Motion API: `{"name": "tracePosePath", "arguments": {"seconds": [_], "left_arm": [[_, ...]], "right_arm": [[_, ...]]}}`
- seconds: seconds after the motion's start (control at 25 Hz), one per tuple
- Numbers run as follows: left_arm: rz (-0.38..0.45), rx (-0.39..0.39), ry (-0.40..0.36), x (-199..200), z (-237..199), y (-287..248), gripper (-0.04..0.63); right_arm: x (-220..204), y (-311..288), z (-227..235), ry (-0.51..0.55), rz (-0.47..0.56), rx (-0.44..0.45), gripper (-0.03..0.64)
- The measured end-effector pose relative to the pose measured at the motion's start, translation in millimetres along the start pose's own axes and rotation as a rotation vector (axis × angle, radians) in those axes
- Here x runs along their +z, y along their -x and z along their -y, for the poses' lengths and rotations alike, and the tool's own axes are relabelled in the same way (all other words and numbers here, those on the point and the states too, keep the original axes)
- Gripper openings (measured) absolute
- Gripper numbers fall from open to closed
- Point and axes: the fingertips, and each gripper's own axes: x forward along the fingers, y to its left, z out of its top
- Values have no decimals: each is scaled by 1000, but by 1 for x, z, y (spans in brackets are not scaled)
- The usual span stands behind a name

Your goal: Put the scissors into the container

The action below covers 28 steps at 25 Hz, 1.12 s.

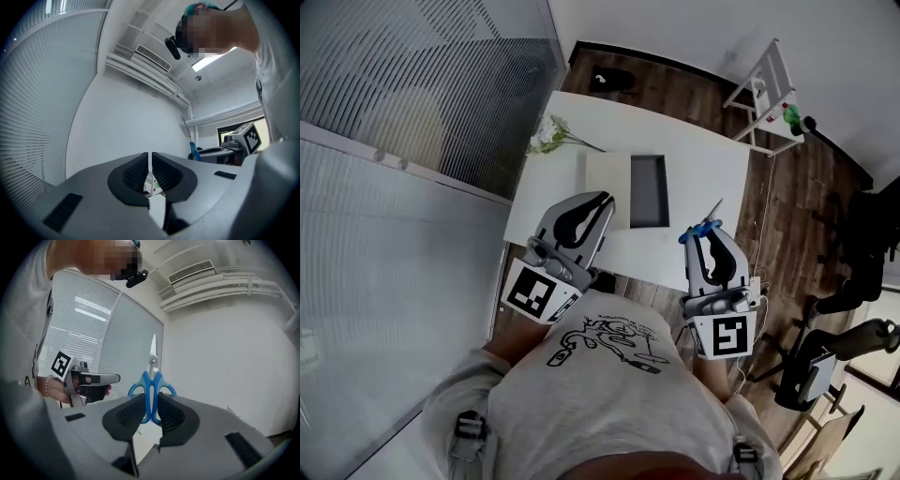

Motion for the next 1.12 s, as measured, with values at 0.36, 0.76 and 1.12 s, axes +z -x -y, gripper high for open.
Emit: {"name": "tracePosePath", "arguments": {"seconds": [0.36,0.76,1.12], "left_arm": [[-19,-16,11,-9,-26,-27,37],[-20,-22,20,-17,-12,-55,38],[-10,21,21,-20,-3,-55,37]], "right_arm": [[-4,-34,17,-6,-6,-19,87],[-11,-34,44,-7,-17,-9,87],[-15,-25,52,4,-20,21,87]]}}
